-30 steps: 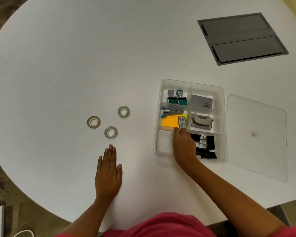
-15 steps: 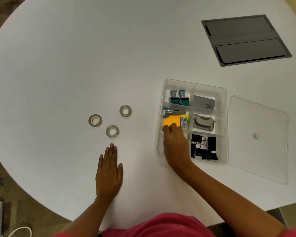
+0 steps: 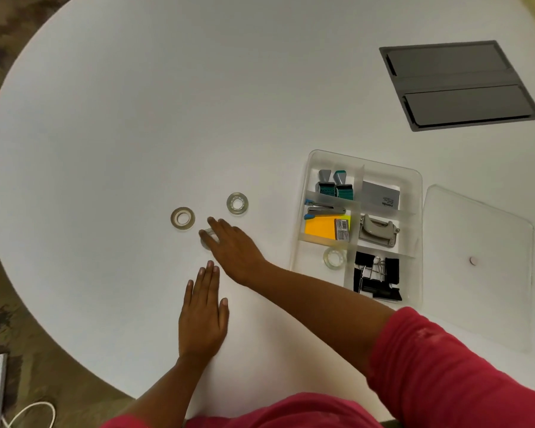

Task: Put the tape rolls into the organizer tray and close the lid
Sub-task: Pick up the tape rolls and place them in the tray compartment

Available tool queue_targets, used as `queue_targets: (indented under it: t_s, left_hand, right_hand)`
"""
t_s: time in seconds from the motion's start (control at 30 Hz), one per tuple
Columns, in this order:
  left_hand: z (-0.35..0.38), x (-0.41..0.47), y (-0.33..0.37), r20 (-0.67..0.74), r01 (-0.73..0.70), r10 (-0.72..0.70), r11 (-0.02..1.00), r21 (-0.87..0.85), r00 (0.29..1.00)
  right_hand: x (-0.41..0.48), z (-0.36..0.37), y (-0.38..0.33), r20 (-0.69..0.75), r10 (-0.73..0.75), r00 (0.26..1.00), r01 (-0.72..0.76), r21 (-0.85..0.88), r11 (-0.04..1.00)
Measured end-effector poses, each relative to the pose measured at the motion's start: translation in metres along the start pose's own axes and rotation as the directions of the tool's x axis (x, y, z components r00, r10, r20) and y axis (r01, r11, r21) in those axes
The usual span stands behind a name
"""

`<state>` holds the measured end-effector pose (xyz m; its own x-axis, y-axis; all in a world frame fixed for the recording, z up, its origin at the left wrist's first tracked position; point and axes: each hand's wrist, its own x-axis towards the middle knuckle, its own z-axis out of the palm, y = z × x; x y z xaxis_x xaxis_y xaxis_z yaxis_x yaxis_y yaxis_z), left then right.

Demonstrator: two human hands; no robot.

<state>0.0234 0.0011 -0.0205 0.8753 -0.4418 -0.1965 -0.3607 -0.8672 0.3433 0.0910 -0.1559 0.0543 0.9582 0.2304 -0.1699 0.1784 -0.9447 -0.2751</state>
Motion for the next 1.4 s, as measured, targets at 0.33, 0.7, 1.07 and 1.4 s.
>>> queue_targets:
  t_s: [0.33,0.7,1.07,1.4]
  left_hand:
    - [-0.002,0.0,0.003,-0.018,0.0,0.0,1.0,-0.022,1.0]
    - [-0.003,-0.002,0.003,-0.014,-0.02,0.019,1.0,-0.008,1.0]
    - [-0.006,-0.002,0.004,-0.016,-0.028,0.028,1.0,-0.013,0.999]
    - [-0.022,0.009,0.011,-0.105,0.03,-0.056,0.973,-0.228,0.993]
  right_hand:
    - [-0.015,0.024,-0.003,-0.065,0.005,0.998,0.002,0.102,0.995]
    - [-0.079,-0.016,0.009,-0.383,0.388,0.838,-0.192,0.459,0.867]
    - [-0.136,-0.012,0.054,-0.228,0.671,0.706,-0.513,0.489,0.706]
    - [-0.12,-0.014,0.057,-0.113,0.751,0.651,-0.678,0.357,0.642]
